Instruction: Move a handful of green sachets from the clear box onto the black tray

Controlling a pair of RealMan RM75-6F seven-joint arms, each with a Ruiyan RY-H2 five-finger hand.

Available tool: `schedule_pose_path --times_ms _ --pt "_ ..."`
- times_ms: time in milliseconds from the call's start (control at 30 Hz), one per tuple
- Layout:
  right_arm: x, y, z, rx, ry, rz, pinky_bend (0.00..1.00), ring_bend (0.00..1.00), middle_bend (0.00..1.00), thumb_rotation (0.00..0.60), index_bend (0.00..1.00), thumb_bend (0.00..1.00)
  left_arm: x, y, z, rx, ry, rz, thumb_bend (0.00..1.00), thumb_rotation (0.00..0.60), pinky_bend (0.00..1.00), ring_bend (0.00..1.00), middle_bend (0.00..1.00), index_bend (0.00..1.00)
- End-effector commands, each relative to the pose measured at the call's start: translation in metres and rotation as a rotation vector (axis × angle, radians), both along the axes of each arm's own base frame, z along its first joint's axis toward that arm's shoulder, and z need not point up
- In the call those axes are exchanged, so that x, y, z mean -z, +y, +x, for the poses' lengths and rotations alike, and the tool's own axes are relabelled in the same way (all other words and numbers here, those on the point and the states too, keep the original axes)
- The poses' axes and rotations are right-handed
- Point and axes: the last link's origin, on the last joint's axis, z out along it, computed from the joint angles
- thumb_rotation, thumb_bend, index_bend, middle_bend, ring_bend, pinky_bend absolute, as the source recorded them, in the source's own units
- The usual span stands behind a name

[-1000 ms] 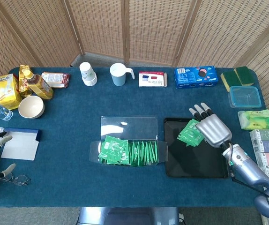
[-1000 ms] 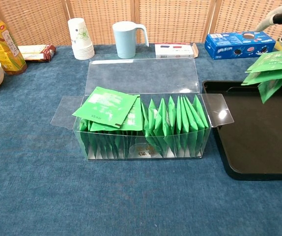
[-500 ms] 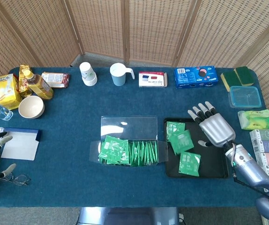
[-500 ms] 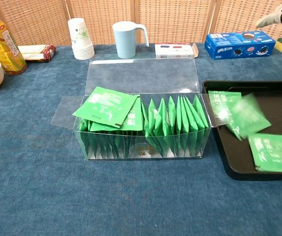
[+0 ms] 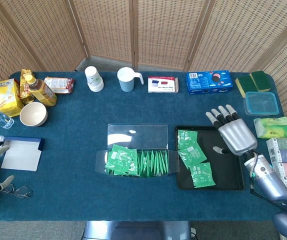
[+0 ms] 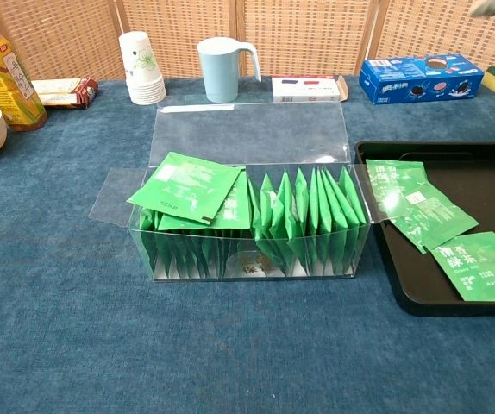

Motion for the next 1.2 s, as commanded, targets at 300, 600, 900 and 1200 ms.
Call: schedule_pose_path --times_ms 300,600,900,1200 --pt "-0.002 0.051 -0.028 0.182 -0.295 -0.147 0.00 0.00 0.00 0.401 0.00 0.13 0.005 -0.021 -0.018 -0.119 -0.003 -0.007 0.16 0.589 0.35 0.16 0.14 0.18" --pt "0.002 0.094 -0.049 0.210 -0.360 -0.203 0.00 0.00 0.00 0.399 0.00 0.13 0.016 -0.034 -0.026 -0.147 -0.019 -0.009 0.16 0.586 0.35 0.15 0.14 0.19" --pt "0.000 0.110 -0.057 0.238 -0.363 -0.199 0.00 0.00 0.00 0.401 0.00 0.13 0.025 -0.037 -0.022 -0.122 -0.038 -0.021 0.16 0.586 0.35 0.16 0.14 0.19" --pt "0.004 0.110 -0.061 0.248 -0.377 -0.178 0.00 0.00 0.00 0.400 0.00 0.13 0.023 -0.034 -0.011 -0.094 -0.032 -0.016 0.16 0.585 0.35 0.16 0.14 0.19"
